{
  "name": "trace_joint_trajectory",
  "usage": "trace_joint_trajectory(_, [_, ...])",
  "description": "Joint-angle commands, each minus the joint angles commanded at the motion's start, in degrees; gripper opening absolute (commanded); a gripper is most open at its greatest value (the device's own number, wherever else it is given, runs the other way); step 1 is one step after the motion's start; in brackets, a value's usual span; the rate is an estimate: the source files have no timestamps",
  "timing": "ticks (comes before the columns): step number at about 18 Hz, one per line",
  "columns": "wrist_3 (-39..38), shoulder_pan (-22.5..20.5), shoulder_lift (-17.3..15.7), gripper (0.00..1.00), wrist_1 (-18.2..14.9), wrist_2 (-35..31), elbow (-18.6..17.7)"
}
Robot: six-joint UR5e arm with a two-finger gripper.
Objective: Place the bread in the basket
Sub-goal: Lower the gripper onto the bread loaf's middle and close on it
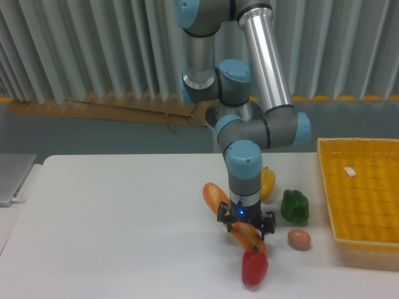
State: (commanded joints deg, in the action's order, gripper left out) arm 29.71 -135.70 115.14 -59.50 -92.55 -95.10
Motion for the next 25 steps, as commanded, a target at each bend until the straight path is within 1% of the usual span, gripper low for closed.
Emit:
trace_joint_trajectory(1, [0.0,0.09,-0.09,0.97,0.0,0.0,0.0])
trace_joint_trajectory(2, [0.0,0.09,0.0,0.89,0.0,0.0,0.09])
trace_joint_trajectory(4, [0.35,0.09,-0.09,0.68,0.0,0.09,0.09])
trace_joint_trajectory(6, [1.4,0.09,-0.26,0.59,-0.09,0.09,0.09])
trace_joint_trajectory(8, [1.58,0.17,-0.35,0.42,-0.26,0.09,0.09])
trace_joint_trajectory(9, [1.58,0.44,-0.35,0.31,-0.26,0.09,0.09])
trace_joint_trajectory(10, [1.67,0.44,-0.26,0.29,-0.26,0.09,0.09])
trace_joint_trajectory(16, [1.76,0.7,-0.79,0.3,-0.35,0.35,0.26])
trace_joint_trajectory(20, [5.44,0.7,-2.45,0.3,-0.62,1.66,0.18])
trace_joint_trajectory(22, [5.71,0.53,-3.86,0.3,-0.79,3.6,0.18])
trace_joint_trajectory(25, [5.8,0.62,-4.31,0.3,-0.79,3.87,-0.09])
